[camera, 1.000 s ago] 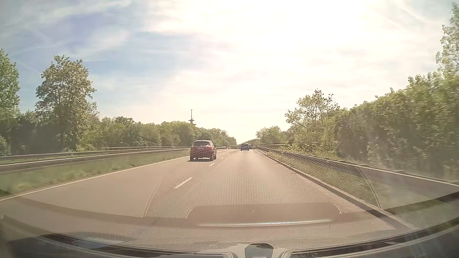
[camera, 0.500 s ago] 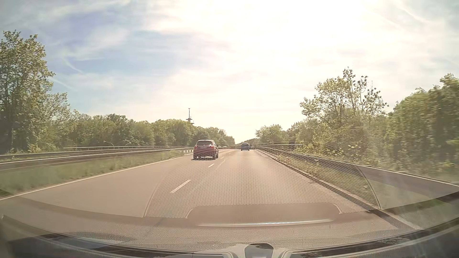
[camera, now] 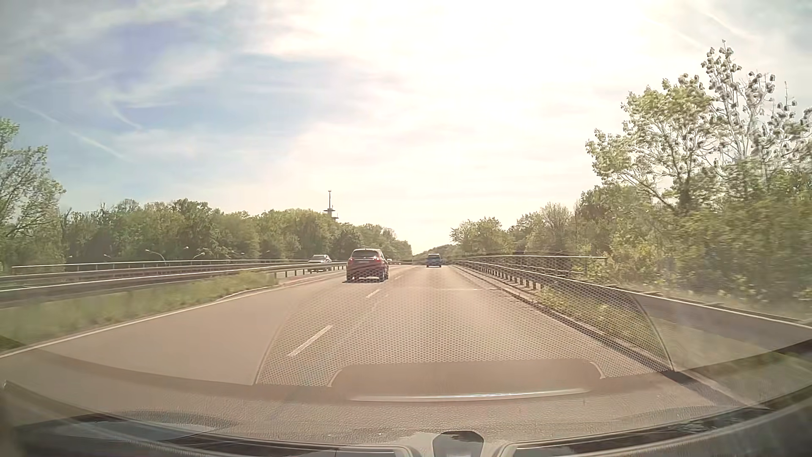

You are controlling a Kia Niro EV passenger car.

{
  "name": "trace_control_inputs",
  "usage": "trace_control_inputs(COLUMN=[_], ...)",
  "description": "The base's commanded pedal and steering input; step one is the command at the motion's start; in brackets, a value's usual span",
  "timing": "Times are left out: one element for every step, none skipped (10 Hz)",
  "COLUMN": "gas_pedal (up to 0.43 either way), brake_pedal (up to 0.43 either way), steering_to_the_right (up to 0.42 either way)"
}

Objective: Follow the waypoints while adhering to traffic rules and regulations

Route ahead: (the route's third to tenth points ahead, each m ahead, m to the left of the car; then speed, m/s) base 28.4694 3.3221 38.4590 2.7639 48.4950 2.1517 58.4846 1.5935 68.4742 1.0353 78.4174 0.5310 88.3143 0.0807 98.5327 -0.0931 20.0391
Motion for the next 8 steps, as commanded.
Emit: trace_control_inputs(gas_pedal=[0.110, 0.110, 0.110, 0.110, 0.110, 0.110, 0.110, 0.110], brake_pedal=[0.000, 0.000, 0.000, 0.000, 0.000, 0.000, 0.000, 0.000], steering_to_the_right=[0.004, 0.004, 0.004, 0.004, 0.004, 0.004, 0.004, 0.004])
